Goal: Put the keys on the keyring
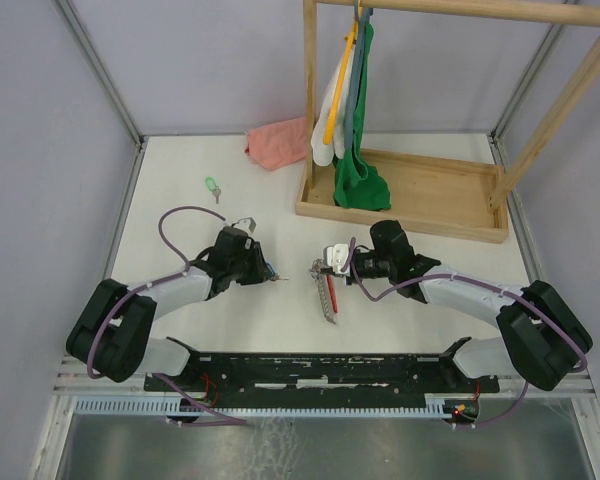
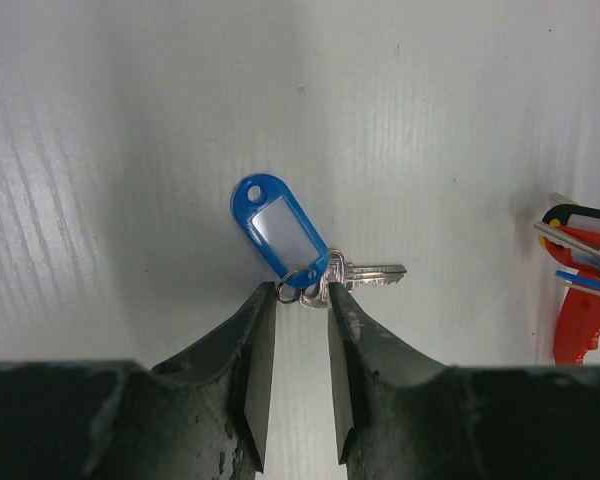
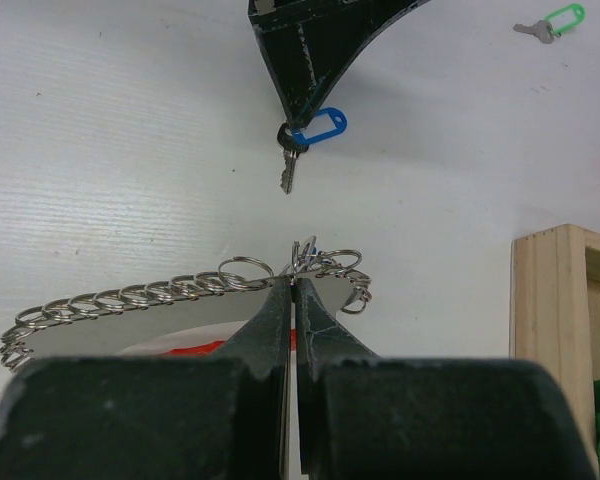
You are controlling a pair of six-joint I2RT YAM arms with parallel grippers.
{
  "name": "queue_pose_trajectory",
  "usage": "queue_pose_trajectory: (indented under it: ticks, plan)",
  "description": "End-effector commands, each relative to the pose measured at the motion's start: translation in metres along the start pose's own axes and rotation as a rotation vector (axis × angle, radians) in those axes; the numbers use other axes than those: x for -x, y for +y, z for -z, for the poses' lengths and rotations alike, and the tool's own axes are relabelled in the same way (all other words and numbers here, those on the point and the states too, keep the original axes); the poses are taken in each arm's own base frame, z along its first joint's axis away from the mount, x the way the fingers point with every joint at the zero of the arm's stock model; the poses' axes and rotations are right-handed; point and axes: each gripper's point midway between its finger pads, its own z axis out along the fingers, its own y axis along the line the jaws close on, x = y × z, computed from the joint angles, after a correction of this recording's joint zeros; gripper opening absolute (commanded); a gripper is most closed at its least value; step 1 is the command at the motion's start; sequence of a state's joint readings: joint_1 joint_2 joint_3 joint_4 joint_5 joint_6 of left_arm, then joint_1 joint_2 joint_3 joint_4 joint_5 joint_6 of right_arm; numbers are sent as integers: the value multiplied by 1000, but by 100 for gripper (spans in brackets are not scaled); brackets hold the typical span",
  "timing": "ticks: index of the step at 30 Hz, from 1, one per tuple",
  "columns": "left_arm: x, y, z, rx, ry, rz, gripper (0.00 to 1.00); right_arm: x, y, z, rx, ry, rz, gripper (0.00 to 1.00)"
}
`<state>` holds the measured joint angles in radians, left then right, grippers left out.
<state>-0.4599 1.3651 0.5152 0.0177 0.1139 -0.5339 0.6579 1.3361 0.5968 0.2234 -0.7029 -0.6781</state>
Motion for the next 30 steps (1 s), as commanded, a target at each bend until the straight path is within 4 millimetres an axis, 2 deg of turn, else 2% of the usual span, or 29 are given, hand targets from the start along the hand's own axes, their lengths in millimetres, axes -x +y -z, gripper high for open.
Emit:
queue_pose_trajectory:
  ticks: [1,6,15,26,30]
  plan:
    - [15,-20,1,-72,-33,-13,30,16,-10,2,-27,-47,39,1]
    - [17,-26,3,-83,-29,-20,25,15,-10,1,-23,-48,37,1]
    - [11,-33,0,-87,18,-76,24,15,-10,0,-19,-49,34,1]
    - [2,-48,-4,-74,87,-246,33,16,-9,2,-20,-51,37,1]
    - [1,-46,-1,-26,102,-329,36,16,-9,1,-19,-50,38,1]
